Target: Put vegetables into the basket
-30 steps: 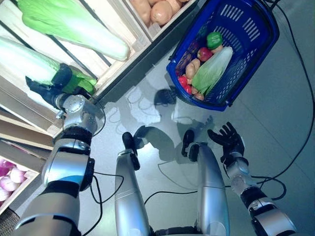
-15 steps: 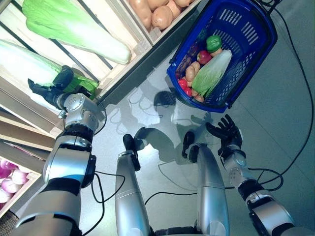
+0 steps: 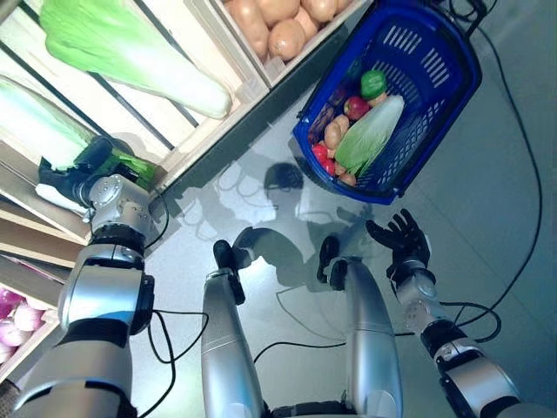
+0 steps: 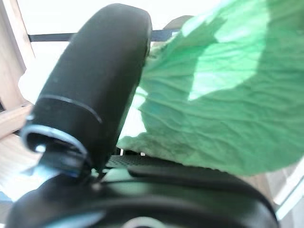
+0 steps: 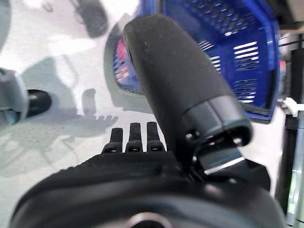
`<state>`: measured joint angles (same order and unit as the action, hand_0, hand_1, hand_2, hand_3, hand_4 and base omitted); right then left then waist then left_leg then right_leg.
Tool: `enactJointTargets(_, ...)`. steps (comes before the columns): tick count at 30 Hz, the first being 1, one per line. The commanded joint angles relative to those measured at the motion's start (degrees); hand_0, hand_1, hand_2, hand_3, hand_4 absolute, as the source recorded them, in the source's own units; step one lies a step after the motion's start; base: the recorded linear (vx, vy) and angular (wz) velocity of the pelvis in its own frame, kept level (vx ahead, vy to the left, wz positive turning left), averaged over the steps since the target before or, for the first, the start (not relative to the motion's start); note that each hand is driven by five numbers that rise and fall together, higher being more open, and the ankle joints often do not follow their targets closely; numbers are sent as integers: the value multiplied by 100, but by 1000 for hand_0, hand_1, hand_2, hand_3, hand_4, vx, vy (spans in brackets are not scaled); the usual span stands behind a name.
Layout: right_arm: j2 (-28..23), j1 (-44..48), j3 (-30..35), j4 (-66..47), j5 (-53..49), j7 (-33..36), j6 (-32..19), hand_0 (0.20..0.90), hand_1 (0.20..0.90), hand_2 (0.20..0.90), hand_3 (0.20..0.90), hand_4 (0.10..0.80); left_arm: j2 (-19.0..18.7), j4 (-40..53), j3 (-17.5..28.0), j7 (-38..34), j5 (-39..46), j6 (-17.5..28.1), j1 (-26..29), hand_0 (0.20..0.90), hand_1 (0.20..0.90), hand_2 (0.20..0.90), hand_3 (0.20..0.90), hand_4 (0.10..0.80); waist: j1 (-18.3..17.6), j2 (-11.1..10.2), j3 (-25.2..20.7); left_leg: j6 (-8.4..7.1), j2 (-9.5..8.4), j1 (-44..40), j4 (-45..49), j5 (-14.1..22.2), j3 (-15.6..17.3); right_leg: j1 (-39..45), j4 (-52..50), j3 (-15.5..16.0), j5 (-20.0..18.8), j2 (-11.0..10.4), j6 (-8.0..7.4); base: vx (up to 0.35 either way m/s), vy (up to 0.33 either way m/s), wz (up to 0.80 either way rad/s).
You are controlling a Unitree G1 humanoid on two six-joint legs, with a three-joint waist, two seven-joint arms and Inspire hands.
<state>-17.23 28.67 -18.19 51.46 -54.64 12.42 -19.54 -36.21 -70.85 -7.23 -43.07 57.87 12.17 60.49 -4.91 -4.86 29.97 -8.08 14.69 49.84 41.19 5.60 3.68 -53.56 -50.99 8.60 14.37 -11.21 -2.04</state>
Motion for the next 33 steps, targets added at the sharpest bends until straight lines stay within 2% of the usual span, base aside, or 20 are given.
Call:
enactJointTargets(1,-77,-115,285,-401,-243,67,-637,900,900,900,900,800,403,222,-92,360,-84,-75,42,300,300,300,300,400,-83,-2,-17,259,-49,-266,270,500,240,567,243,-84,-16,-75,-55,-9,-31,3)
enactJointTargets(9,-60,-69,394,-384,-356,151,-711,900,900,900,900,800,344,338,95,479,-195,160,-311,300,300,300,300,400,-44,181,-17,264,-74,-1211,119,568,363,1434,319,-145,96,-143,-60,9,1,1)
enactJointTargets(10,-59,-139,431,-461,-321,198,-701,900,900,900,900,800,357,511,212,573,-244,317,-526,300,300,300,300,400,-24,241,-19,288,-113,-1603,16,579,399,1794,411,-152,107,-172,-60,55,32,-4)
enactJointTargets(14,-15,-405,457,-622,-303,191,-777,900,900,900,900,800,440,972,334,672,-399,543,-1001,300,300,300,300,400,38,298,-206,333,-228,-2105,-204,575,404,2265,601,-99,100,-250,-66,98,13,-3)
enactJointTargets(15,60,-646,441,-884,-265,245,-842,900,900,900,900,800,577,1488,370,704,-493,638,-1439,300,300,300,300,400,100,314,-375,360,-308,-2461,-414,536,397,2641,819,-26,53,-309,-76,125,-18,6)
enactJointTargets(16,76,-701,439,-945,-253,274,-844,900,900,900,900,800,613,1590,376,696,-535,654,-1540,300,300,300,300,400,110,319,-411,360,-322,-2546,-471,522,400,2726,870,-6,42,-320,-78,185,-21,9)
enactJointTargets(20,292,-1309,431,-1711,30,492,-946,900,900,900,900,800,1035,2710,418,500,-843,1119,-2689,300,300,300,300,400,246,367,-852,367,-454,-3520,-1222,347,438,3797,1692,264,-117,-352,-122,184,-15,8)
enactJointTargets(22,366,-1455,426,-1957,85,481,-970,900,900,900,900,800,1255,3069,448,353,-1214,1336,-3068,300,300,300,300,400,310,395,-1035,390,-482,-3798,-1574,125,475,4159,2144,412,-334,-331,-92,137,-37,8)
enactJointTargets(23,433,-1572,440,-2218,130,466,-927,900,900,900,900,800,1454,3402,423,189,-1740,1483,-3366,300,300,300,300,400,386,414,-1232,365,-524,-4095,-1884,37,473,4547,2547,526,-419,-326,-119,173,-42,11)
enactJointTargets(25,455,-1655,429,-2343,193,424,-907,900,900,900,900,800,1589,3592,369,53,-2110,1552,-3528,300,300,300,300,400,424,429,-1346,349,-544,-4302,-2105,-33,478,4807,2822,603,-490,-311,-139,146,-36,14)
enactJointTargets(27,466,-1773,471,-2622,349,119,-848,900,900,900,900,800,1769,3963,247,-118,-2772,1650,-3811,300,300,300,300,400,500,443,-1625,313,-603,-4708,-2615,-196,484,5315,3429,748,-663,-274,-214,194,-46,19)
enactJointTargets(30,421,-1768,516,-2885,516,-270,-856,900,900,900,900,800,1819,4400,63,-177,-3326,1685,-4008,300,300,300,300,400,563,453,-1857,272,-624,-4992,-3076,-390,496,5660,3945,871,-891,-223,-287,117,-66,28)
enactJointTargets(33,306,-1586,622,-3100,507,-1157,-656,900,900,900,900,800,1791,4866,-104,206,-3798,1515,-4106,300,300,300,300,400,675,442,-2094,236,-655,-5353,-3630,-536,490,6038,4470,1018,-1130,-159,-393,66,-84,21)
